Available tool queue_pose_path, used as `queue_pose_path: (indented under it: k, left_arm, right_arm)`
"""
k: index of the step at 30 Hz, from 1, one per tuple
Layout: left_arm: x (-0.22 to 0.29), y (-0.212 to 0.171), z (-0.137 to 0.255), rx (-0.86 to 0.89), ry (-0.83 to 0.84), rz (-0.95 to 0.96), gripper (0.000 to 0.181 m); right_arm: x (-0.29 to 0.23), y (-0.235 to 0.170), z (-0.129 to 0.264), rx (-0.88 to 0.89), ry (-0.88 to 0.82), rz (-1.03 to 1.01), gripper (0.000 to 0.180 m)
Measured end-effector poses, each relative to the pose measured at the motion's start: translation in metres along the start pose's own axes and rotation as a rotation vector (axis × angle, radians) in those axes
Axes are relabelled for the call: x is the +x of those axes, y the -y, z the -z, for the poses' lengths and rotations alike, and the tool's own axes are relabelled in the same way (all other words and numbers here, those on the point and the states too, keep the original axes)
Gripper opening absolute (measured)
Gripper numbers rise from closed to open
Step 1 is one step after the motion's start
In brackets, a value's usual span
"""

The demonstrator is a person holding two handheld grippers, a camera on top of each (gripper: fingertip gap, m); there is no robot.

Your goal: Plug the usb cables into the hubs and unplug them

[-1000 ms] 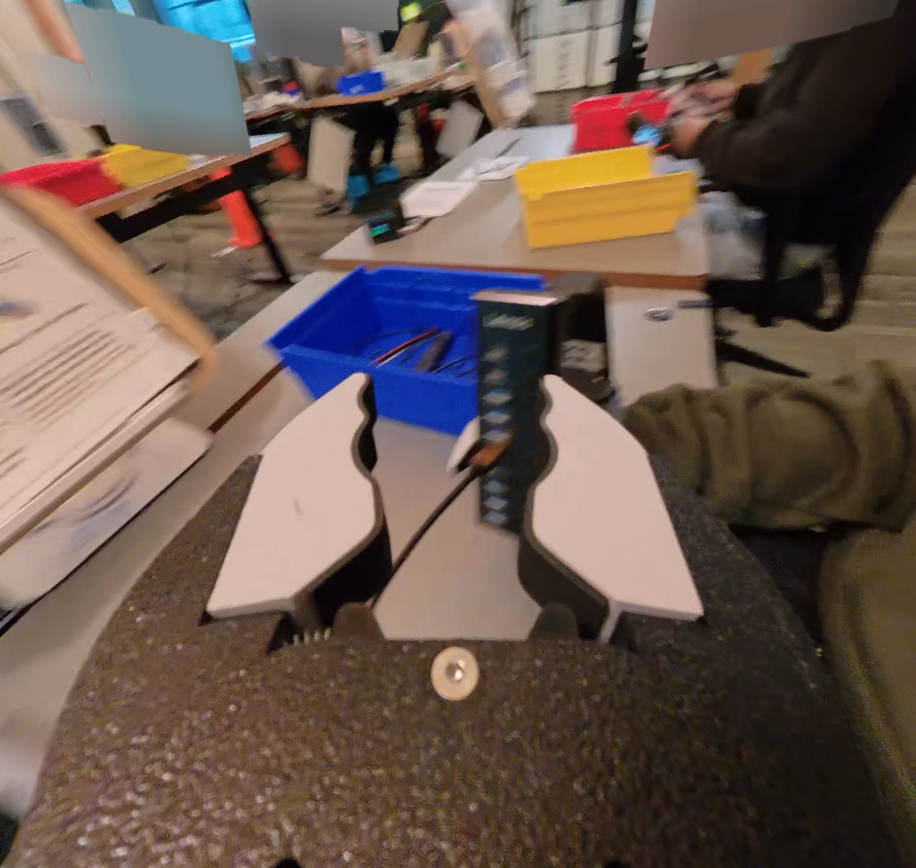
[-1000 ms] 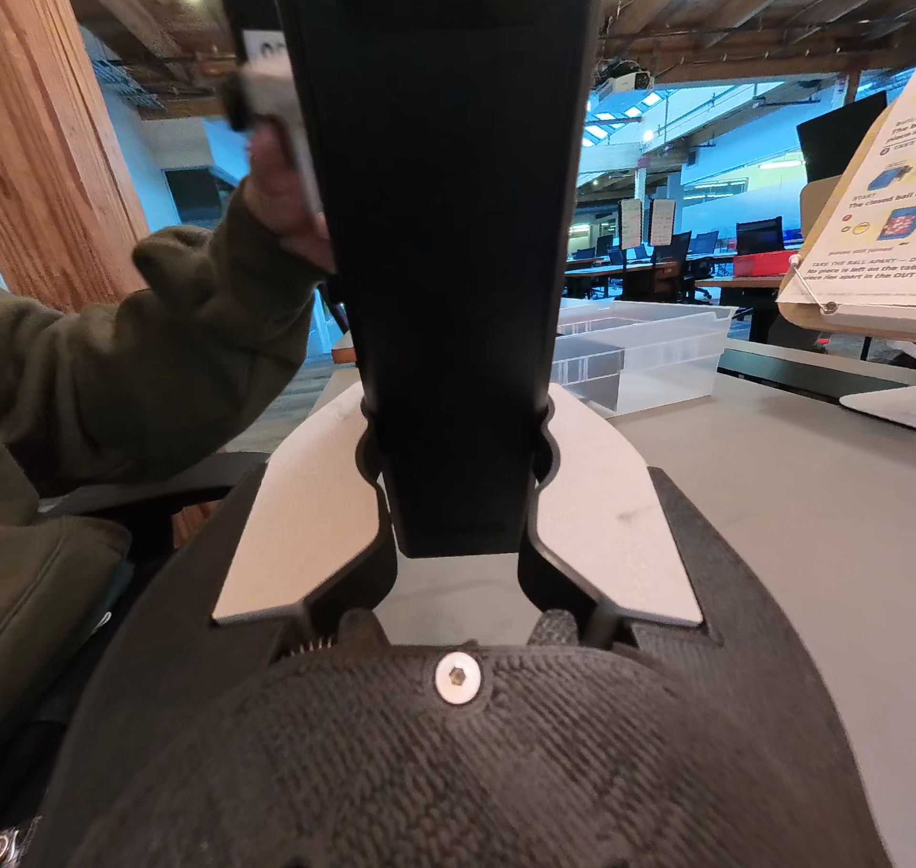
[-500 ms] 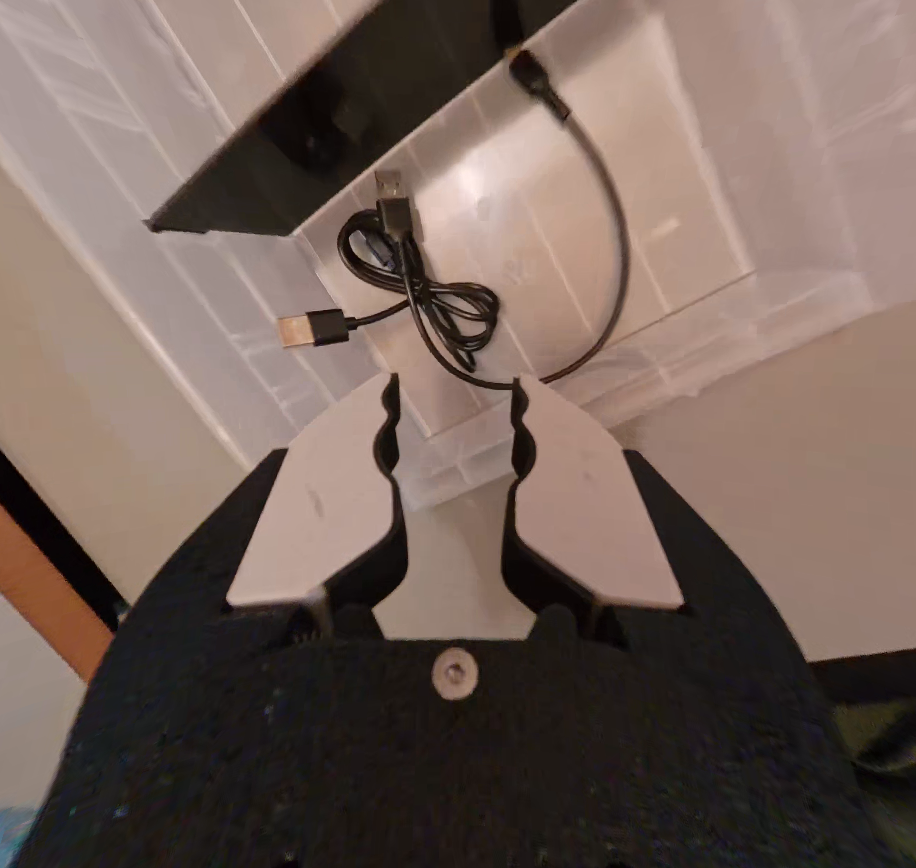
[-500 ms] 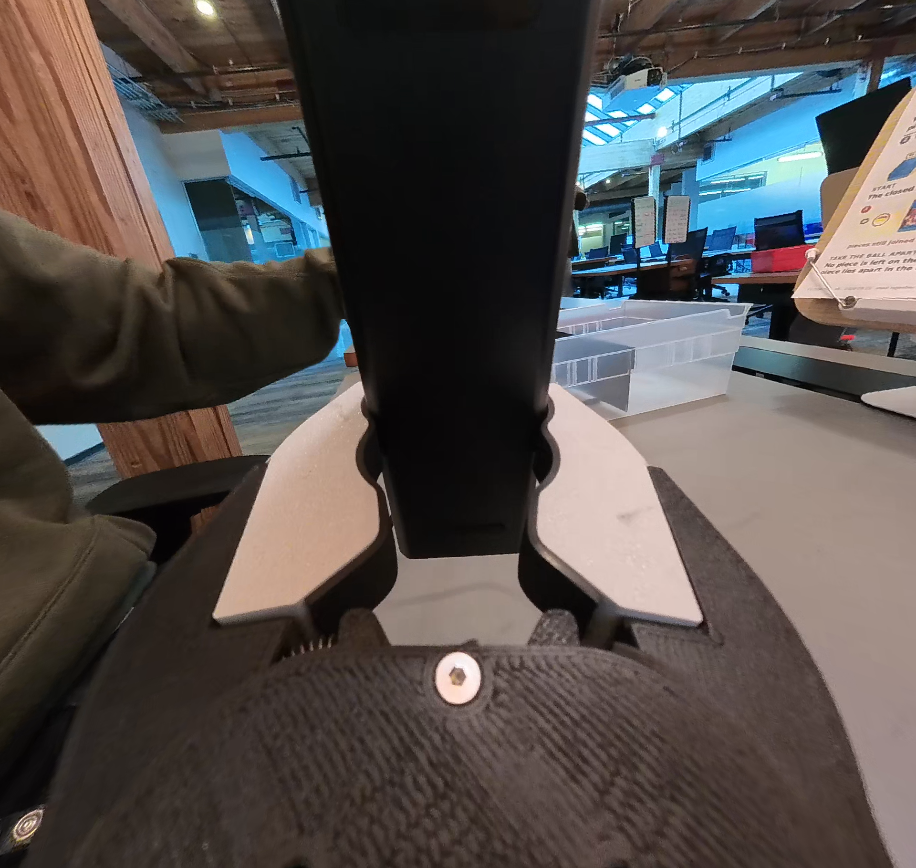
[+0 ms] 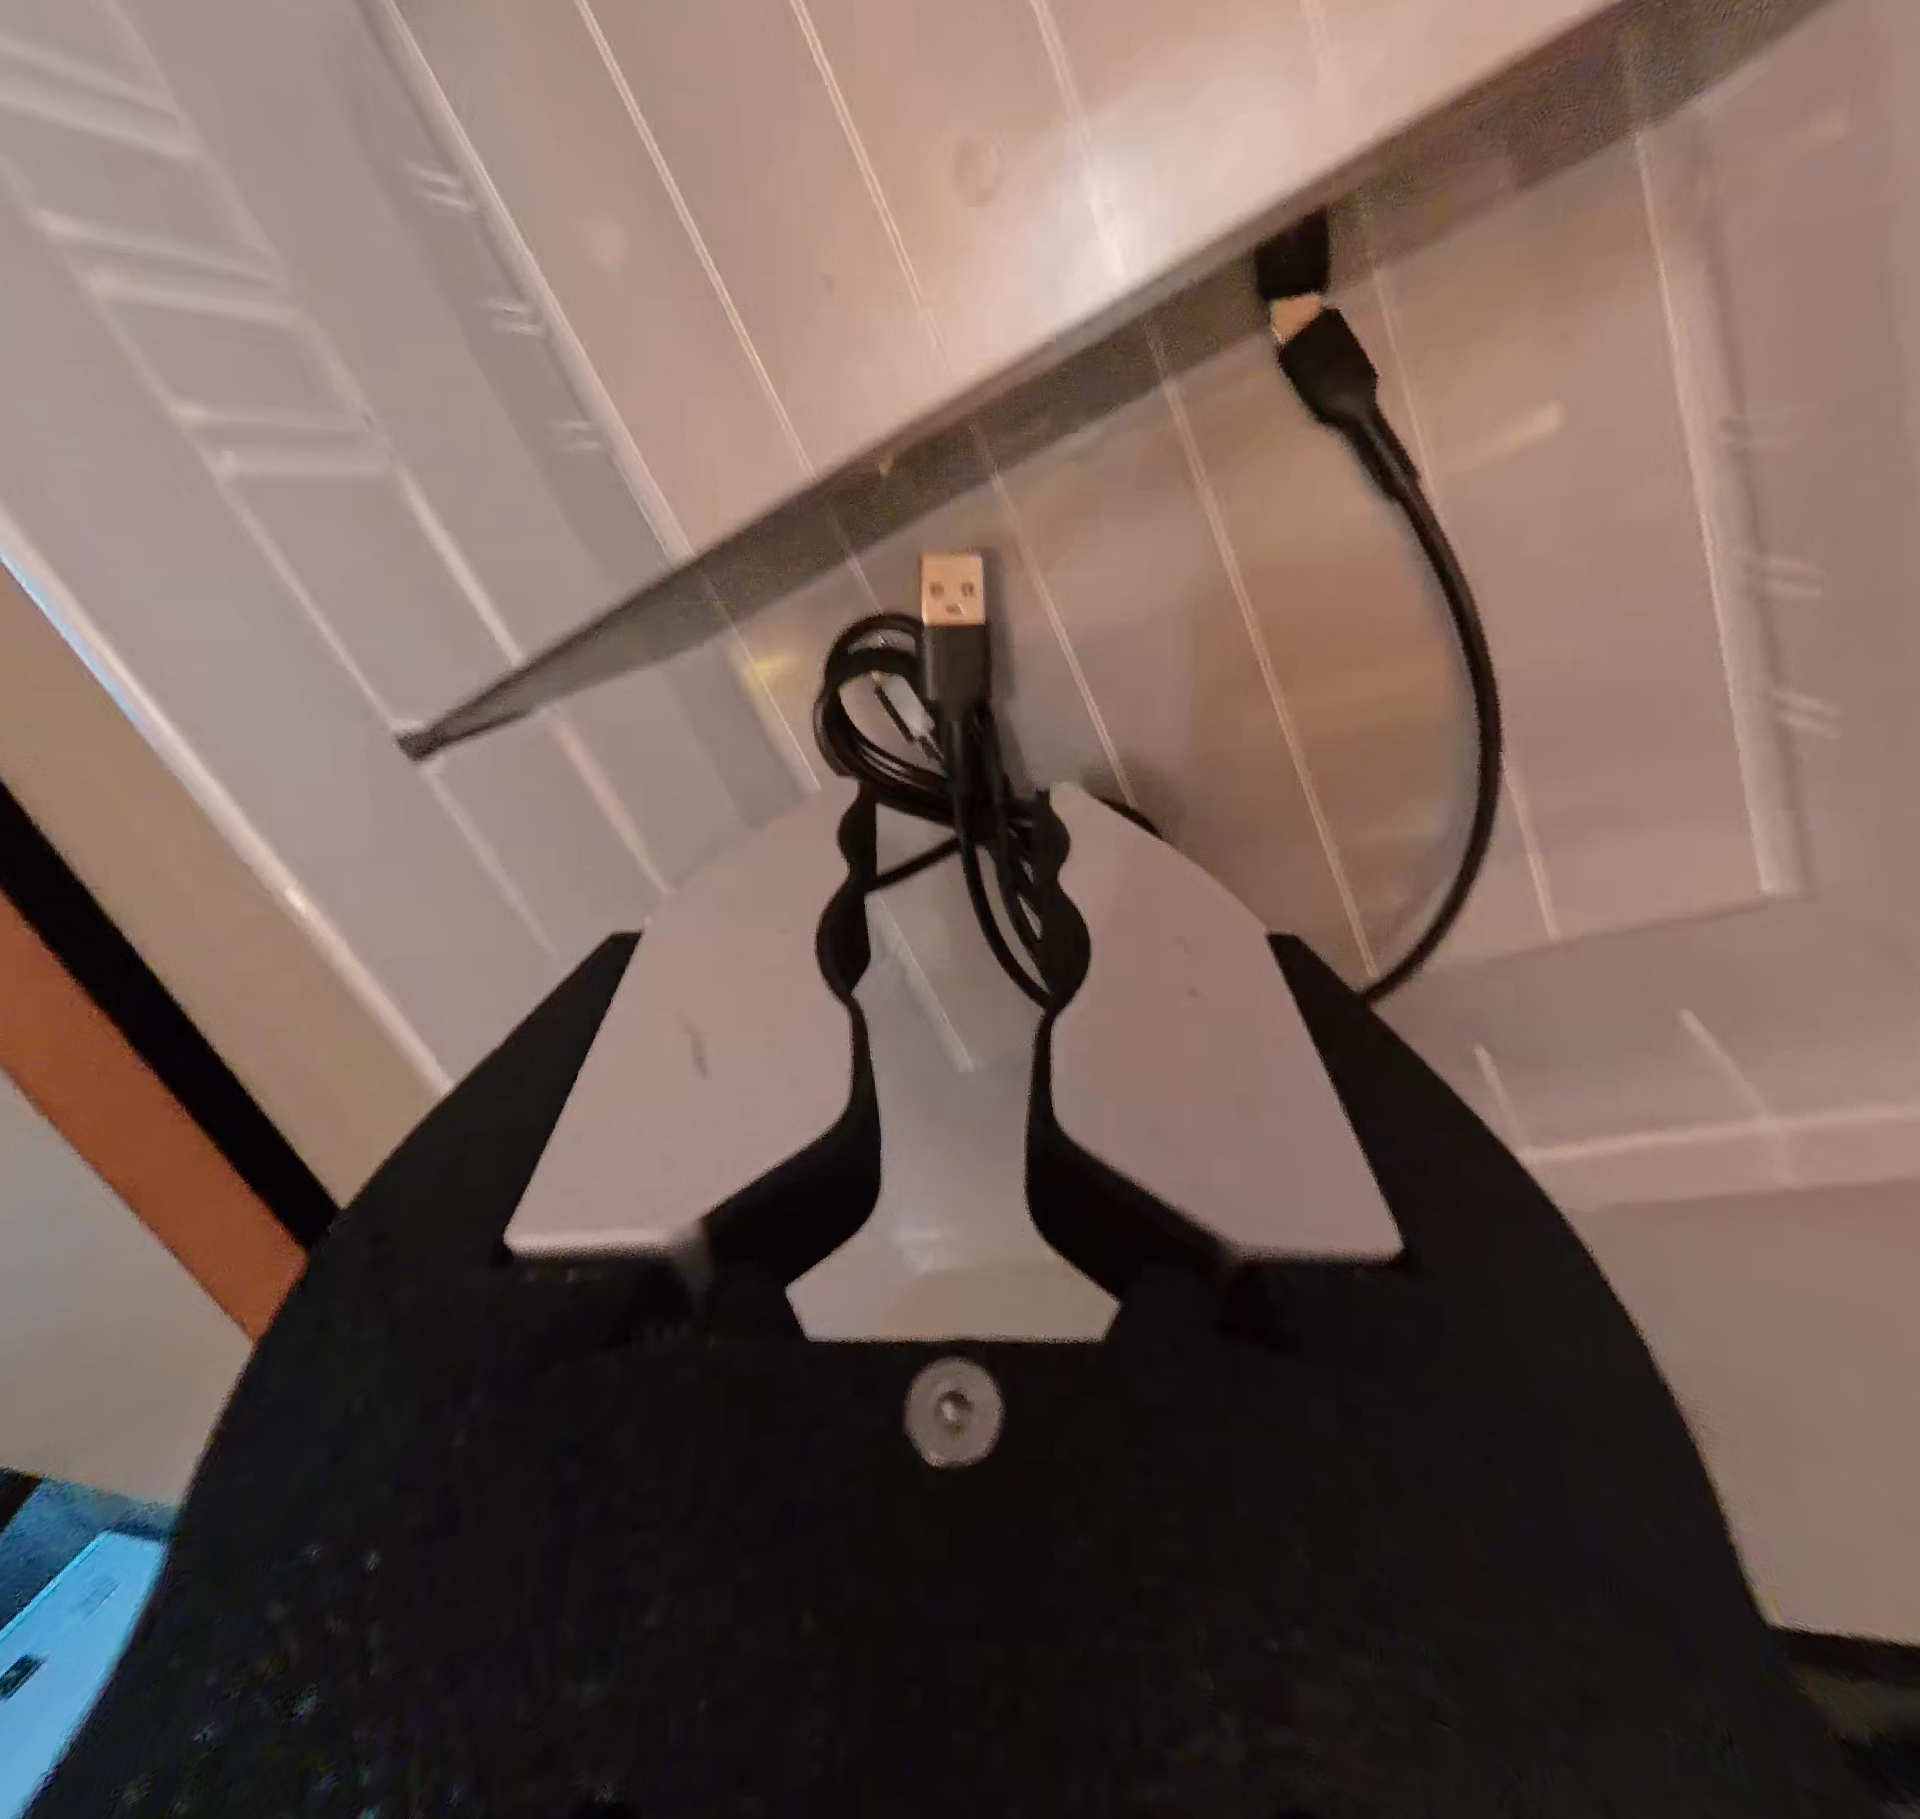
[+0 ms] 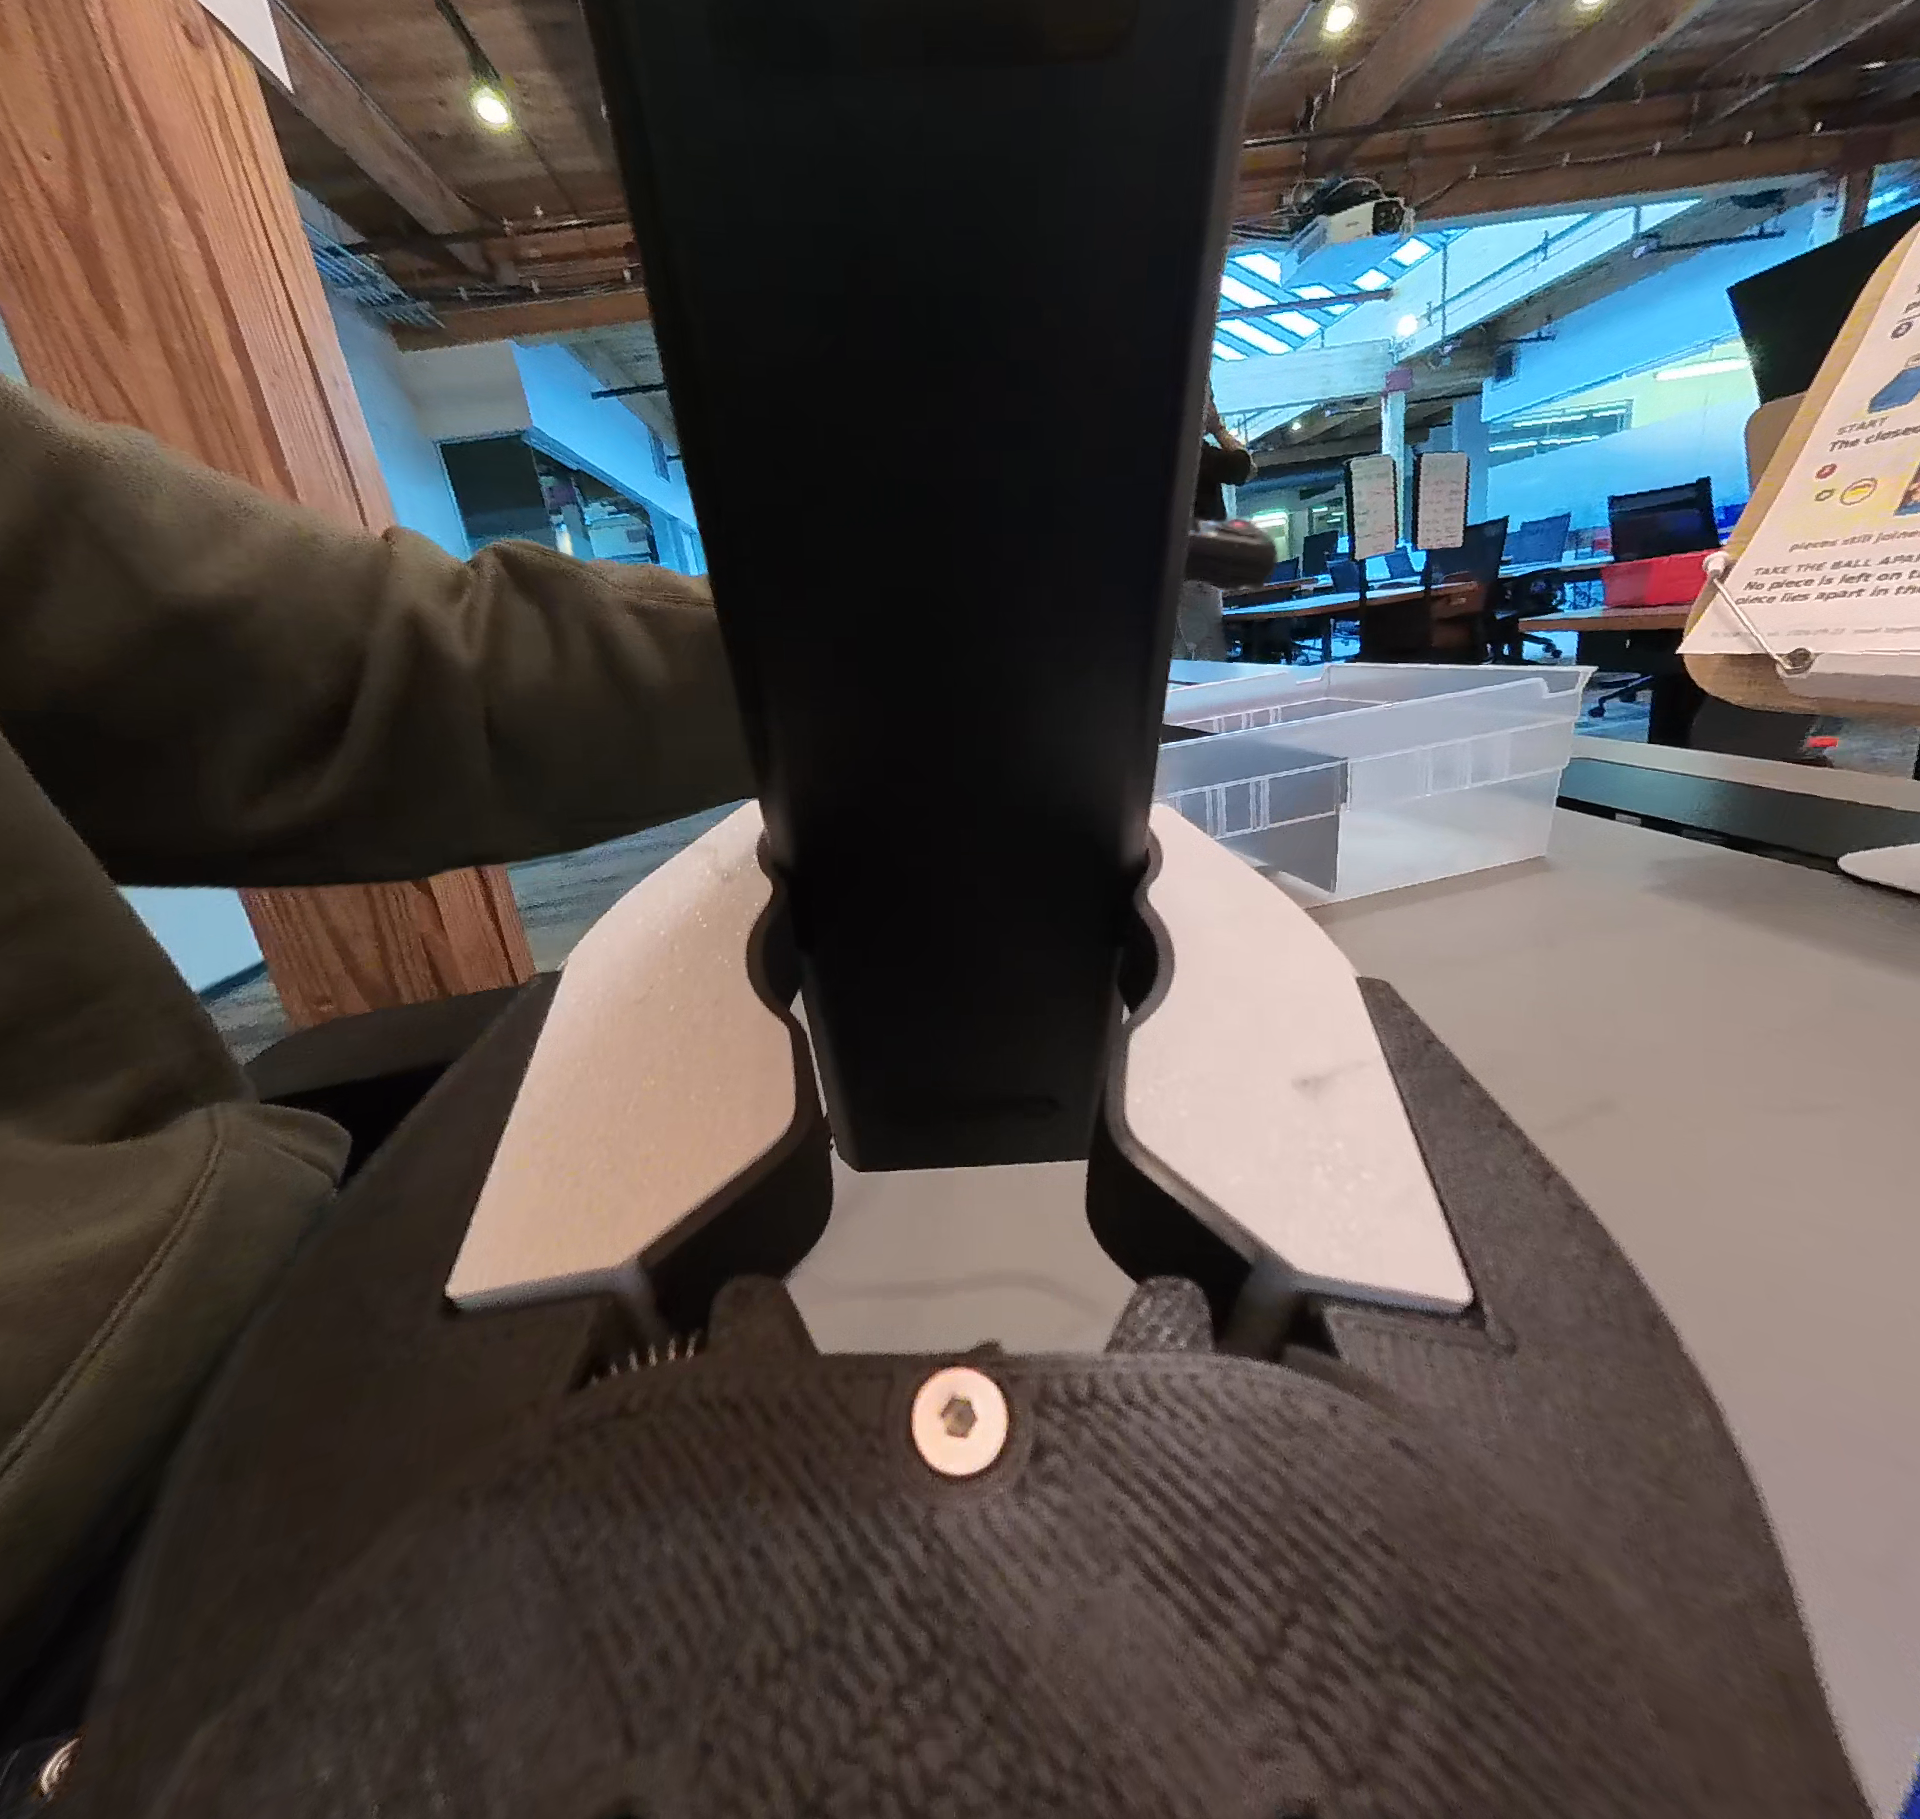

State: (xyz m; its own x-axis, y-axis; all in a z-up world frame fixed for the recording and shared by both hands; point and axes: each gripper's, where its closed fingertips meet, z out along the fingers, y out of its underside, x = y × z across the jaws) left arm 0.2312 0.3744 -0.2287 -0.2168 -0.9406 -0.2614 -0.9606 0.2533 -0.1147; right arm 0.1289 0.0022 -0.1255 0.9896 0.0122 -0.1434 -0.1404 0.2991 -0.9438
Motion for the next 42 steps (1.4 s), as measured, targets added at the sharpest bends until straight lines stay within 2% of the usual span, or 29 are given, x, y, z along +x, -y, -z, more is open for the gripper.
queue_pose_path:
  k: [1, 7, 9, 14, 20, 26, 30, 32, 34, 37, 40, 42]
  left_arm:
    - [-0.001, 0.003, -0.004, -0.012, 0.008, -0.007, 0.028]
    - [-0.010, 0.009, -0.030, -0.091, 0.064, -0.024, 0.028]
    - [-0.005, 0.012, -0.035, -0.077, 0.038, -0.030, 0.014]
    - [-0.005, 0.018, -0.016, -0.014, 0.051, -0.064, 0.014]
    - [-0.010, 0.042, 0.071, 0.318, 0.010, -0.068, 0.014]
    - [-0.022, 0.061, 0.209, 0.796, 0.095, -0.104, 0.014]
    - [0.016, 0.060, 0.292, 1.147, 0.168, -0.172, 0.014]
    - [0.060, 0.049, 0.310, 1.287, 0.250, -0.276, 0.014]
    - [0.104, 0.032, 0.300, 1.333, 0.422, -0.390, 0.014]
    - [0.171, 0.005, 0.252, 1.321, 0.661, -0.573, 0.013]
    - [0.209, -0.016, 0.199, 1.253, 0.819, -0.659, 0.014]
    - [0.222, -0.025, 0.167, 1.189, 0.838, -0.701, 0.014]
  right_arm:
    - [0.000, 0.000, 0.000, 0.002, 0.002, -0.001, 0.061]
    - [-0.002, 0.000, 0.000, 0.000, 0.012, 0.007, 0.061]
    - [-0.002, 0.000, 0.000, -0.001, 0.010, 0.004, 0.061]
    - [-0.002, 0.000, 0.000, 0.002, 0.012, 0.001, 0.061]
    - [-0.001, 0.001, 0.001, 0.010, 0.012, -0.002, 0.061]
    - [0.006, 0.006, 0.005, 0.052, -0.022, -0.024, 0.061]
    - [0.008, 0.008, 0.007, 0.061, -0.054, 0.008, 0.061]
    - [0.013, 0.009, 0.009, 0.063, -0.094, 0.033, 0.061]
    - [0.017, 0.012, 0.013, 0.077, -0.128, 0.043, 0.061]
    - [0.022, 0.015, 0.018, 0.099, -0.166, 0.044, 0.061]
    - [0.021, 0.015, 0.019, 0.099, -0.174, 0.051, 0.061]
    - [0.020, 0.015, 0.020, 0.100, -0.173, 0.051, 0.061]
